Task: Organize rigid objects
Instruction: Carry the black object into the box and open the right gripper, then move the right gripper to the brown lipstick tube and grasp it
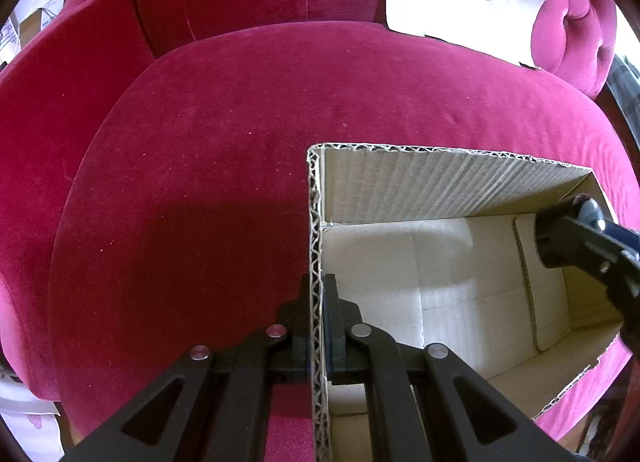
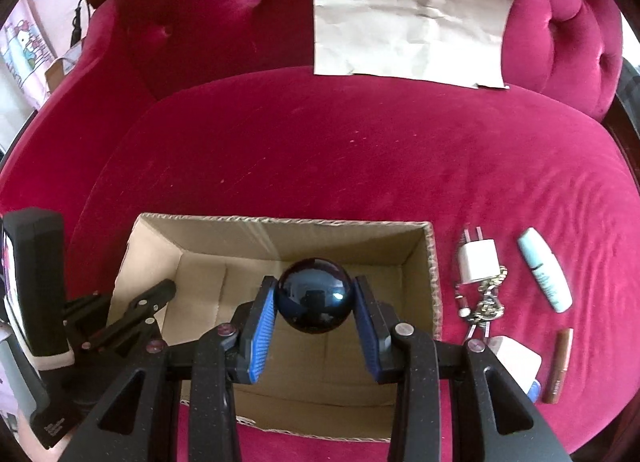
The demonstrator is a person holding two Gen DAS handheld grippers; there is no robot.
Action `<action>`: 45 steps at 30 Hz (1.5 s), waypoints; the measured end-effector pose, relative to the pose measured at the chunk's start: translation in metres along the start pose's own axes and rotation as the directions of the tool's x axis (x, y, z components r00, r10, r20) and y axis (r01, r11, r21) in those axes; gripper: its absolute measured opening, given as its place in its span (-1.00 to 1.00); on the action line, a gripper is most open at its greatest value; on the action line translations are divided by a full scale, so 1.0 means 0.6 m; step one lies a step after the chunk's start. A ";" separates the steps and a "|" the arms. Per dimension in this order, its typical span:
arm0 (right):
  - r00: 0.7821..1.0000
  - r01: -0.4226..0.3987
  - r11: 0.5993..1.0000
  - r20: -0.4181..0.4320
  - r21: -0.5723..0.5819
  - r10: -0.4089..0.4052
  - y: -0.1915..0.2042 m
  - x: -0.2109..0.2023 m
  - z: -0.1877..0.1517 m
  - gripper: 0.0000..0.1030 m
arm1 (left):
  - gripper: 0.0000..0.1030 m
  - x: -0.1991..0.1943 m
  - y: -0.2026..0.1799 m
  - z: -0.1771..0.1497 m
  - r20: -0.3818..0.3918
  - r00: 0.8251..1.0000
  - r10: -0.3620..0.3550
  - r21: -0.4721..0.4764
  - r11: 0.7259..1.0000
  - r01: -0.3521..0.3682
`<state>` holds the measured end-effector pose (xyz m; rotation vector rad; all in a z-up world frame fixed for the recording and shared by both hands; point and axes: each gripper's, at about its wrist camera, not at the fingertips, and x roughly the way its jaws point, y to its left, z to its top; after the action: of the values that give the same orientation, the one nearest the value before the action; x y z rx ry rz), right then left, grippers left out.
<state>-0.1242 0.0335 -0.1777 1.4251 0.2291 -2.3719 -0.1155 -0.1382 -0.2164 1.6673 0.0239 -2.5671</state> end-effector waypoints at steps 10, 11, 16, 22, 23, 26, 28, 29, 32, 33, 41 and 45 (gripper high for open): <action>0.999 -0.044 0.999 -0.020 -0.005 0.044 0.009 0.022 -0.009 -0.22 | -0.93 -0.001 0.000 -0.002 0.000 1.000 0.001 -0.001 1.000 -0.001; 0.999 -0.043 0.999 -0.015 -0.008 0.042 0.011 0.020 -0.009 -0.22 | -0.93 -0.001 -0.001 -0.002 0.000 1.000 0.002 -0.001 1.000 -0.002; 1.000 -0.013 1.000 0.025 -0.015 0.014 0.010 0.006 -0.004 0.64 | -0.93 -0.003 -0.003 -0.003 0.001 1.000 0.003 -0.003 1.000 -0.003; 0.998 0.021 1.000 0.053 -0.022 -0.019 0.009 -0.003 0.000 1.00 | -0.93 -0.003 -0.004 -0.003 0.001 1.000 0.005 -0.001 1.000 -0.005; 0.998 0.025 0.999 0.053 -0.022 -0.023 0.009 -0.004 0.000 0.99 | -0.93 -0.004 -0.005 -0.004 0.001 1.000 0.007 0.002 1.000 -0.007; 0.998 0.027 0.999 0.048 -0.021 -0.026 0.007 -0.004 -0.001 0.99 | -0.93 -0.003 -0.004 -0.002 0.001 1.000 0.007 0.005 1.000 -0.007; 0.998 0.024 1.000 0.051 -0.019 -0.023 0.006 -0.008 0.001 0.99 | -0.93 -0.003 -0.004 -0.002 0.001 1.000 0.008 0.004 1.000 -0.008; 0.998 0.022 1.000 0.056 -0.020 -0.021 0.005 -0.012 0.002 0.99 | -0.93 -0.003 -0.004 -0.002 0.001 1.000 0.010 0.003 1.000 -0.010; 0.998 0.021 0.999 0.067 -0.024 -0.019 0.001 -0.021 0.000 0.99 | -0.93 -0.003 -0.005 -0.001 0.002 1.000 0.015 0.012 1.000 -0.015; 0.997 0.019 1.000 0.071 -0.023 -0.018 -0.003 -0.026 0.001 0.99 | -0.93 -0.003 -0.004 -0.001 0.002 1.000 0.014 0.012 1.000 -0.014; 0.995 0.044 0.999 0.095 -0.021 -0.041 -0.044 -0.061 -0.005 0.99 | -0.93 -0.002 0.002 0.000 0.002 1.000 0.014 0.008 1.000 -0.014; 0.992 0.069 0.998 0.110 0.004 -0.069 -0.080 -0.079 -0.006 0.99 | -0.93 -0.003 -0.005 -0.002 0.004 1.000 0.012 0.006 1.000 -0.012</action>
<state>-0.1196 0.0894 -0.1400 1.3008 0.2526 -2.4973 -0.1136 -0.1352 -0.2153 1.6596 0.0054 -2.5644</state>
